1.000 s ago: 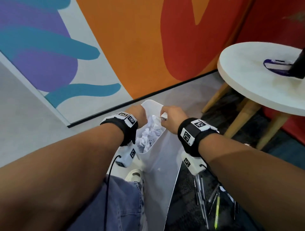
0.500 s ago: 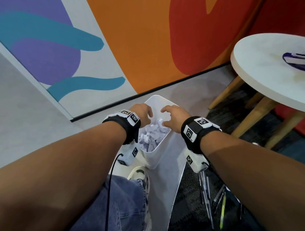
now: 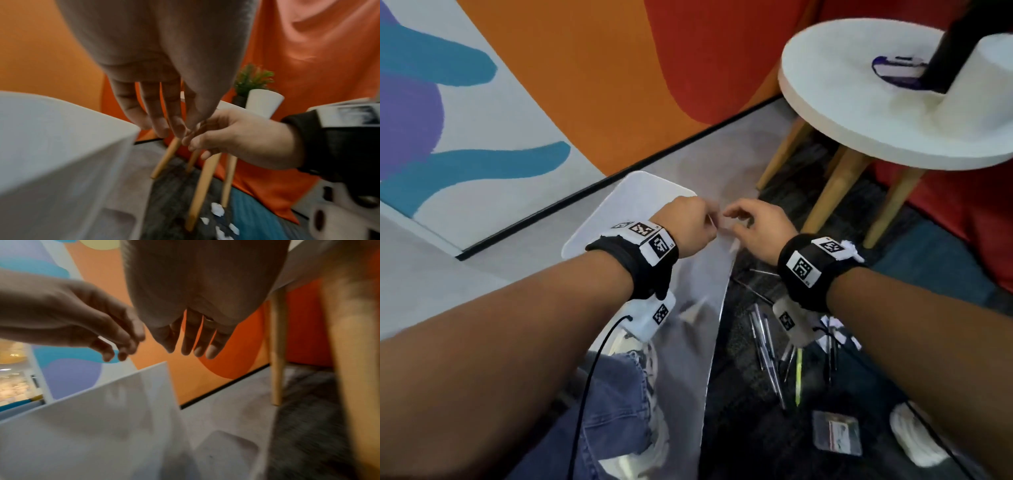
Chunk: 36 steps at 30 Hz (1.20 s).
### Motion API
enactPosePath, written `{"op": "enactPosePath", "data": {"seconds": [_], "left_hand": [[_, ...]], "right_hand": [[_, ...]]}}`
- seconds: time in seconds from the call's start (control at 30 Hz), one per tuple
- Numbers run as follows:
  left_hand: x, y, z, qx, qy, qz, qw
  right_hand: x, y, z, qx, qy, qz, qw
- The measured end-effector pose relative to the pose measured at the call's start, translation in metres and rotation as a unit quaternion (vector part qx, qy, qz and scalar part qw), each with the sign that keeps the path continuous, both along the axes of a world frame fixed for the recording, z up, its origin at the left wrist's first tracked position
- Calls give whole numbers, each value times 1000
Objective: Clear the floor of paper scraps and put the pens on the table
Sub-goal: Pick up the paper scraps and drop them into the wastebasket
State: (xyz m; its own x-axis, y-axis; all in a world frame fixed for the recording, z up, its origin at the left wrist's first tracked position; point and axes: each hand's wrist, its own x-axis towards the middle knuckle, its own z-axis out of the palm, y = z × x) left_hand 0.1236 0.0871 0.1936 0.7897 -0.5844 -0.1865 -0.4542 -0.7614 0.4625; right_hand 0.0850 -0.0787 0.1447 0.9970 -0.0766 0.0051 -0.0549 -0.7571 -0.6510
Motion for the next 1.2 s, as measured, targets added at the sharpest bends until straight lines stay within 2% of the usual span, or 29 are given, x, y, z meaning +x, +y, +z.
{"op": "enactPosePath", "data": {"seconds": [0.17,0.33,0.53,0.73,0.83,0.93,1.0,1.13,1.2], "left_hand": [[-35,-80,-26,2,32,-95,995],[-57,-142,-81,60,114,-137,982],[-88,-206,-165,127,184,-174,959],[-104,-247,-242,166,186,-216,944],[-108,-262,-272,163,188,-200,947],[-110,-276,-297,133,162,-197,958],[-108,-284,-310,127,141,-218,957],[-104,-294,-323,163,102,-297,935],[-103,-295,-325,160,87,-310,933]], "right_hand": [[-52,-90,-38,60,81,-158,982],[-117,-158,-78,31,170,-265,949],[-175,-208,-161,33,285,-336,897],[-193,-226,-235,54,380,-351,854],[-191,-223,-260,69,337,-370,863],[-187,-224,-274,-2,275,-379,884],[-182,-230,-278,-39,285,-358,888],[-176,-241,-286,-63,349,-288,889],[-176,-243,-288,-77,333,-279,897]]}}
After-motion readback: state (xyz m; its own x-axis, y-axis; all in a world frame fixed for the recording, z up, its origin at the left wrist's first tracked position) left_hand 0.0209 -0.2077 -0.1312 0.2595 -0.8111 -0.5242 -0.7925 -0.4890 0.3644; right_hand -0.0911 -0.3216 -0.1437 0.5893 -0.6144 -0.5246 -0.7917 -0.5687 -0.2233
